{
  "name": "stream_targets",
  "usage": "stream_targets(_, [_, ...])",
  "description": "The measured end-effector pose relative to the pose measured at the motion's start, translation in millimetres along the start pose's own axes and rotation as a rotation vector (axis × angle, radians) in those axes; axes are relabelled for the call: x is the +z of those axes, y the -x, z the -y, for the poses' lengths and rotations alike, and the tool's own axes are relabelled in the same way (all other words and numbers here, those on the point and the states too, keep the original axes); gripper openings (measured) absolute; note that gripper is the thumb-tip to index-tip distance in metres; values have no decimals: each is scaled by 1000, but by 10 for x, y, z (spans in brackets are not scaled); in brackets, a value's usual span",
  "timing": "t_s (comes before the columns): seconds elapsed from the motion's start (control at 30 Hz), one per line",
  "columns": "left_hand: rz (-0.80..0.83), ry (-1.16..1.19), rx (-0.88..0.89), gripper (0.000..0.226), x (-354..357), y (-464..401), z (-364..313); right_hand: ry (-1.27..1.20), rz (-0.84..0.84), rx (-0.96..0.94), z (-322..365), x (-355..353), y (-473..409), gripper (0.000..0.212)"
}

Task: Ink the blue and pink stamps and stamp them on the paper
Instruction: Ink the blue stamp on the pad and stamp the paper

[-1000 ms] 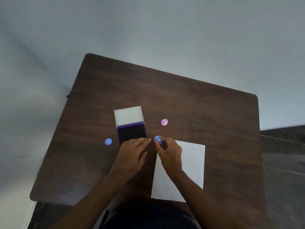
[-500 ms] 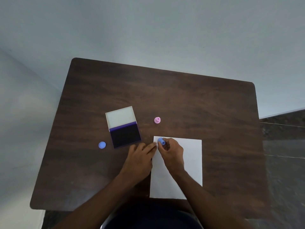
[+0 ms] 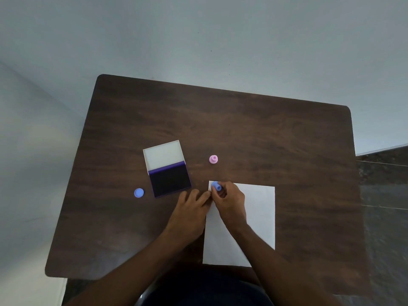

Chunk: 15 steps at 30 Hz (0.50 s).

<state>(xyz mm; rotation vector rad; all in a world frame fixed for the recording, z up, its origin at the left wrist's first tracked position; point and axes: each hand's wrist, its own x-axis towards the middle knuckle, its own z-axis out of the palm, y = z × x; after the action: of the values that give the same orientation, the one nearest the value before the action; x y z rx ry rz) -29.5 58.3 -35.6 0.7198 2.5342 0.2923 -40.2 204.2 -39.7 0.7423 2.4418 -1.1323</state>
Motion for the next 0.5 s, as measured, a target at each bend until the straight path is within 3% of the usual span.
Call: stream_targets(0.5, [40,-27,-36,52,45,69,-5,71,-35,-12,59,35,-51,34])
